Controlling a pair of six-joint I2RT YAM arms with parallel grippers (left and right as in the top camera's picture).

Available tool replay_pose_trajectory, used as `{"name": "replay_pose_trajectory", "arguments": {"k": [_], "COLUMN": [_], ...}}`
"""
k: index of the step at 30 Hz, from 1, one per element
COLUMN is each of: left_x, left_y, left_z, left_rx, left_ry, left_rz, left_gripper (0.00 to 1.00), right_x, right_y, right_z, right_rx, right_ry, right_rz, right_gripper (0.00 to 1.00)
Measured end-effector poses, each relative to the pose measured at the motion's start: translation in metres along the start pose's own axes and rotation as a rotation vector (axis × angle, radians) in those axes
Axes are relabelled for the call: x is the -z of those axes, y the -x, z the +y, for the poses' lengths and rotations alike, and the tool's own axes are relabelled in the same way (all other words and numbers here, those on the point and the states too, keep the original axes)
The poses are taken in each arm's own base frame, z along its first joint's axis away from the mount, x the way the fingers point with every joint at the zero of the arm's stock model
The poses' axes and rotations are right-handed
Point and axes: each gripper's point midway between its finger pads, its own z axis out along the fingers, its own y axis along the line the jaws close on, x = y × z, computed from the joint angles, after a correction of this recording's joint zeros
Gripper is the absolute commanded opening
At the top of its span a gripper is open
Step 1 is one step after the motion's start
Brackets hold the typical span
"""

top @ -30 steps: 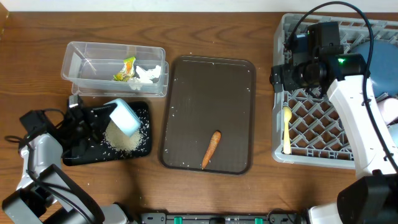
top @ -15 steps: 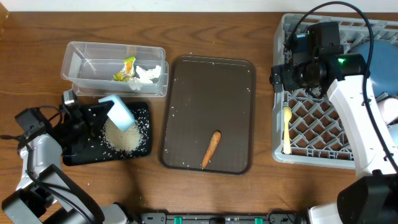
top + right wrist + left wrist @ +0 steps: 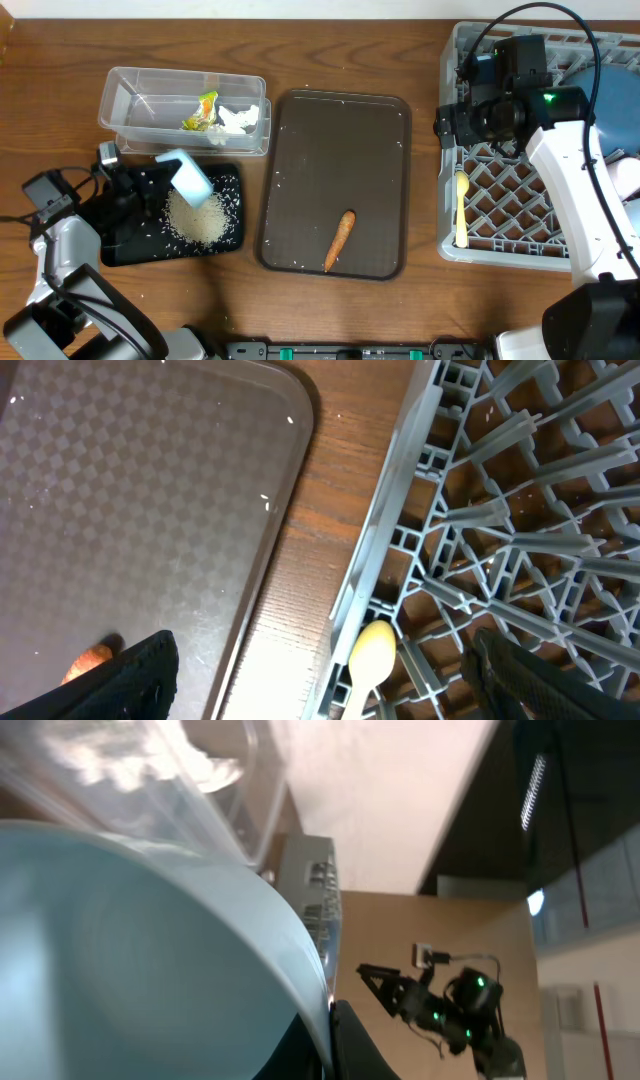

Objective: Sort waste into correct bins and load items into the dishwasher rack
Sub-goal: 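Tip the bowl with the left gripper to pour rice onto the black tray, then carry the emptied white bowl right over the brown tray with the left gripper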

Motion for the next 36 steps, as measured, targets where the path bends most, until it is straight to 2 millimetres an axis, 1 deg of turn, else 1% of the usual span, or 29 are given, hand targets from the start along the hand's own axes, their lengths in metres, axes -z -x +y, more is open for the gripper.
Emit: {"name": "replay_pose_trajectory", "arguments": {"k": [6, 9, 14, 18, 20, 22, 25, 27, 29, 33, 36], "left_x": [-0.010, -0.022, -0.054, -0.085, -0.099, -0.112, -0.126, -0.136, -0.149, -0.172, -0.188], "left_y": [-0.008, -0.017, -0.046, -0.081, -0.095, -0.108, -0.117, -0.120, -0.123, -0.127, -0.128], "left_z": [-0.002, -0.003, -0.008, -0.011, -0.006, 0.006, 0.022, 0.030, 0.033, 0.039, 0.048], "left_rx": [-0.006, -0.019, -0.116, -0.268, -0.340, -0.411, -0.510, -0.602, -0.707, -0.875, -0.956], "left_ry": [-0.006, 0.010, 0.092, 0.215, 0.290, 0.384, 0.509, 0.582, 0.628, 0.682, 0.712], "left_rz": [0.040, 0.082, 0.177, 0.251, 0.274, 0.290, 0.289, 0.270, 0.252, 0.216, 0.198], "left_gripper": [0.06, 0.06, 0.06, 0.06, 0.06, 0.06, 0.06, 0.06, 0.06, 0.06, 0.06], "right_x": [0.000, 0.000, 0.000, 0.000, 0.000, 0.000, 0.000, 0.000, 0.000, 0.000, 0.000], "right_y": [0.000, 0.001, 0.000, 0.000, 0.000, 0.000, 0.000, 0.000, 0.000, 0.001, 0.001], "right_z": [0.000, 0.000, 0.000, -0.002, -0.002, -0.003, -0.003, -0.003, -0.003, -0.003, -0.003], "right_rx": [0.000, 0.000, 0.000, 0.000, 0.000, 0.000, 0.000, 0.000, 0.000, 0.000, 0.000], "right_ry": [0.000, 0.000, 0.000, -0.011, -0.013, -0.016, -0.018, -0.019, -0.019, -0.019, -0.019], "right_rz": [-0.002, -0.002, -0.002, -0.001, -0.001, -0.001, -0.001, -0.001, -0.002, -0.002, -0.002], "right_gripper": [0.91, 0.91, 0.91, 0.91, 0.91, 0.91, 0.91, 0.91, 0.91, 0.91, 0.91]}}
